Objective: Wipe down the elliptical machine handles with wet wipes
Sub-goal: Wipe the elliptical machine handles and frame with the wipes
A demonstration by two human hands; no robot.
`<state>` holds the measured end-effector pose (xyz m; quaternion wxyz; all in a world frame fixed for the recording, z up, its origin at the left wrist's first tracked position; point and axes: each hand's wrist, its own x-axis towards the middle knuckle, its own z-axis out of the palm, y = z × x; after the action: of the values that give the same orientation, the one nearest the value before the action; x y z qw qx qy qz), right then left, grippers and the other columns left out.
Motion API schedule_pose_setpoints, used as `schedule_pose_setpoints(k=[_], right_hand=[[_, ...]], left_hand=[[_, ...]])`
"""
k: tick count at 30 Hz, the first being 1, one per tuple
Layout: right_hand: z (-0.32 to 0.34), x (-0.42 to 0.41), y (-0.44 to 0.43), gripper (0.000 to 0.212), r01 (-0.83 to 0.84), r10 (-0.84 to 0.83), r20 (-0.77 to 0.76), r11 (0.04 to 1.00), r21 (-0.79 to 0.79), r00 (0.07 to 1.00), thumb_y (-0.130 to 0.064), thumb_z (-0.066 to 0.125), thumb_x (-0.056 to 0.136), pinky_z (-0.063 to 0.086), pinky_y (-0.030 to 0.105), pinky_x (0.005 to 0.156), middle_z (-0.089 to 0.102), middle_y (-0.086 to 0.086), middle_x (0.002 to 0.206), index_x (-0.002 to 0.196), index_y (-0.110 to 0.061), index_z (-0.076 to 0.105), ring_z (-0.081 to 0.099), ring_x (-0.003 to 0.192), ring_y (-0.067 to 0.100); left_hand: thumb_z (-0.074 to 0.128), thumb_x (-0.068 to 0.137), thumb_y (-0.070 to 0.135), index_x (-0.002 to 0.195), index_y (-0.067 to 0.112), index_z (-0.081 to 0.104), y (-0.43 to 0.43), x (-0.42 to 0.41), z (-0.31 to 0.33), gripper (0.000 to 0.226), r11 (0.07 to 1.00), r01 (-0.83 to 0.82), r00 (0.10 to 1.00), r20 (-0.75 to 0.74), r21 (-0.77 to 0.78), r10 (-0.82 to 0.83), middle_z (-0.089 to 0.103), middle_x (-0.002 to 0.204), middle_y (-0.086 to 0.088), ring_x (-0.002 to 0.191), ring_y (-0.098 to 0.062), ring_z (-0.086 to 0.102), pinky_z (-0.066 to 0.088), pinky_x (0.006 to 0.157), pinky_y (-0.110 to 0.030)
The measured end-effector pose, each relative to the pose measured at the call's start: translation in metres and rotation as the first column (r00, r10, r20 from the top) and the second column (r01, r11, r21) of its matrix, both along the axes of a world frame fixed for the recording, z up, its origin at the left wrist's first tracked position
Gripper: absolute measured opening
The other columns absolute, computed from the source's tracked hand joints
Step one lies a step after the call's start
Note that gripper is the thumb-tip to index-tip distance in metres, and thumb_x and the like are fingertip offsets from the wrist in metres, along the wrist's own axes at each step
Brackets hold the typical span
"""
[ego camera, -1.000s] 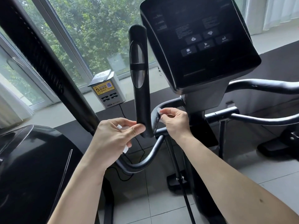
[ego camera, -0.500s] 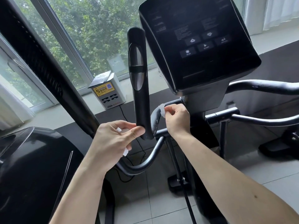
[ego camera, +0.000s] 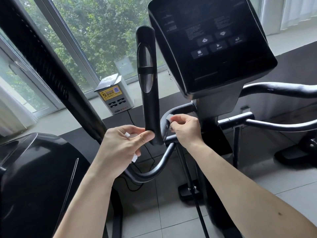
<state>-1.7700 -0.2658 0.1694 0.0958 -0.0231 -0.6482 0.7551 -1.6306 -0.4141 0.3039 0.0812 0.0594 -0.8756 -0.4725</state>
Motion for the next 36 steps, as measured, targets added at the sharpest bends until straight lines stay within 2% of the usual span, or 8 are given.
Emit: schedule_pose_setpoints(k=[5,11,14,19,23,29,33,36], right_hand=[[0.015,0.031,0.023,0.014,-0.231,0.231,-0.043,0.973,0.018,0.972,0.009,0.062,0.083,0.050,0.028,0.057,0.068,0.005,0.063,0.079,0.000,0.072,0.064,0.061,0.010],[-0.002,-0.014,0.011,0.013,0.278,-0.280,0.011,0.958,0.070,0.960,-0.008,0.067,0.089,0.061,0.039,0.082,0.075,0.001,0.083,0.089,-0.021,0.071,0.074,0.079,0.020],[-0.006,-0.015,-0.007,0.010,0.381,-0.380,-0.028,0.923,0.053,0.925,-0.009,0.071,0.092,0.056,0.023,0.085,0.074,0.004,0.094,0.098,-0.015,0.077,0.072,0.088,0.021],[-0.007,-0.007,-0.014,0.014,0.135,-0.127,0.052,0.972,-0.194,0.991,-0.001,0.068,0.093,0.055,0.021,0.054,0.074,0.003,0.079,0.091,-0.014,0.074,0.069,0.066,0.016],[-0.006,0.006,0.011,0.016,-0.229,0.231,-0.019,0.944,-0.236,0.973,0.012,0.061,0.082,0.043,0.026,0.053,0.064,0.009,0.064,0.081,-0.003,0.067,0.055,0.053,0.014],[0.001,-0.019,0.011,0.003,0.034,-0.036,-0.021,0.995,-0.097,0.999,-0.020,0.077,0.089,0.063,0.038,0.076,0.075,-0.001,0.072,0.088,-0.020,0.073,0.070,0.066,0.013],[-0.003,-0.011,-0.001,0.008,-0.021,0.017,-0.064,0.998,-0.053,0.998,-0.019,0.075,0.093,0.063,0.038,0.072,0.074,-0.003,0.070,0.086,-0.018,0.077,0.069,0.065,0.013],[-0.002,0.000,0.015,0.007,-0.305,0.300,-0.057,0.927,-0.218,0.952,-0.001,0.068,0.094,0.045,0.026,0.055,0.064,0.003,0.062,0.088,-0.002,0.073,0.057,0.054,0.012]], left_hand=[[0.083,0.076,0.046,0.085,0.027,0.081,0.003,0.000,0.000,0.022,1.000,-0.001,1.000,-0.006,0.030,0.001,0.062,0.057,-0.011,0.046,-0.015,0.050,0.041,0.044,-0.019],[0.083,0.075,0.048,0.083,0.031,0.081,0.003,0.002,0.001,0.019,0.999,0.012,1.000,-0.003,0.034,-0.012,0.063,0.057,-0.012,0.044,-0.015,0.048,0.039,0.043,-0.017],[0.083,0.075,0.049,0.085,0.030,0.081,0.003,0.002,0.002,0.022,0.999,0.016,1.000,-0.008,0.029,-0.015,0.063,0.058,-0.012,0.042,-0.013,0.047,0.038,0.043,-0.017],[0.082,0.073,0.050,0.084,0.033,0.081,0.002,0.001,0.002,0.021,1.000,0.010,1.000,-0.007,0.022,-0.010,0.063,0.058,-0.011,0.043,-0.012,0.049,0.040,0.044,-0.017],[0.082,0.072,0.051,0.084,0.036,0.081,0.003,0.000,0.001,0.019,1.000,0.004,1.000,-0.012,0.015,-0.004,0.063,0.057,-0.011,0.044,-0.014,0.048,0.041,0.049,-0.024],[0.082,0.074,0.051,0.082,0.037,0.080,0.003,-0.001,0.003,0.017,1.000,0.006,1.000,-0.009,-0.008,-0.006,0.063,0.058,-0.011,0.043,-0.013,0.048,0.040,0.047,-0.020],[0.082,0.072,0.053,0.084,0.034,0.081,0.002,-0.002,0.002,0.022,1.000,0.013,1.000,-0.004,-0.010,-0.013,0.062,0.057,-0.010,0.044,-0.014,0.049,0.041,0.049,-0.022],[0.083,0.074,0.050,0.086,0.030,0.081,0.001,-0.003,0.001,0.023,1.000,0.003,1.000,0.009,0.000,-0.003,0.062,0.057,-0.010,0.045,-0.014,0.048,0.039,0.046,-0.017]])
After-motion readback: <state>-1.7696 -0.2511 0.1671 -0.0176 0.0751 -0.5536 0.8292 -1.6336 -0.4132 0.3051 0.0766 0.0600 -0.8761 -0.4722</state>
